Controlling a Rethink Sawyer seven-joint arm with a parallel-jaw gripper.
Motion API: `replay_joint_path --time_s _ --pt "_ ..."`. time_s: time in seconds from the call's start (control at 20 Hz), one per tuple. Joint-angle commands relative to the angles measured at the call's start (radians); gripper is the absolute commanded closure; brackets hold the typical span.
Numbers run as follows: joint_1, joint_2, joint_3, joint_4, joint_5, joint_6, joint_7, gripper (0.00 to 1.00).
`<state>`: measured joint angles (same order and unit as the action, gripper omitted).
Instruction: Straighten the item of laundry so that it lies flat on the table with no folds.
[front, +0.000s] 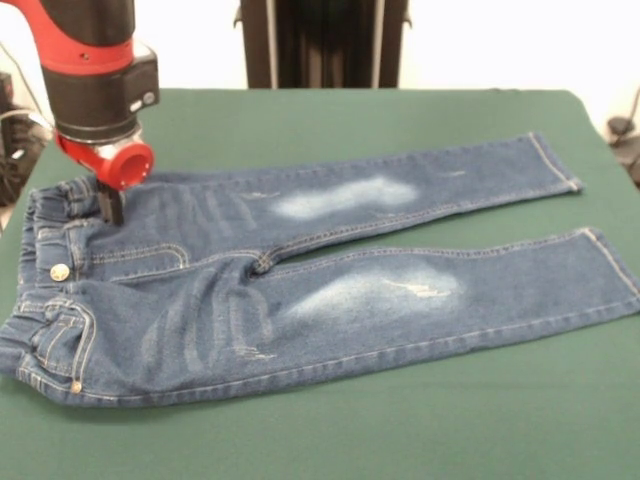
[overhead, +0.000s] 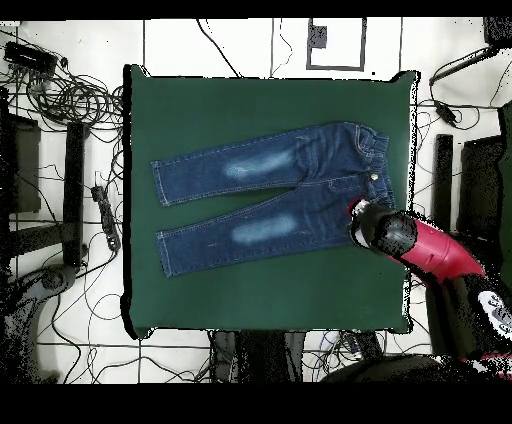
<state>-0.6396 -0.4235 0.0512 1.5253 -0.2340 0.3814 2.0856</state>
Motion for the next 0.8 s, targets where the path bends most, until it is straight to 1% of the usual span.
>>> replay_joint_path --time_s 0.05,0.35,0.55,0.8 --pt "0.003 0.023 0.037 0.063 0.035 0.072 0.075 1.0" --pt "-0.022 0.058 0.043 0.041 0.012 0.053 0.048 1.0" --pt "-0.017 0.092 0.032 0.033 -0.016 -0.017 0.057 1.0" --pt "-0.019 0.124 0.03 0.016 -0.031 -0.031 0.045 1.0"
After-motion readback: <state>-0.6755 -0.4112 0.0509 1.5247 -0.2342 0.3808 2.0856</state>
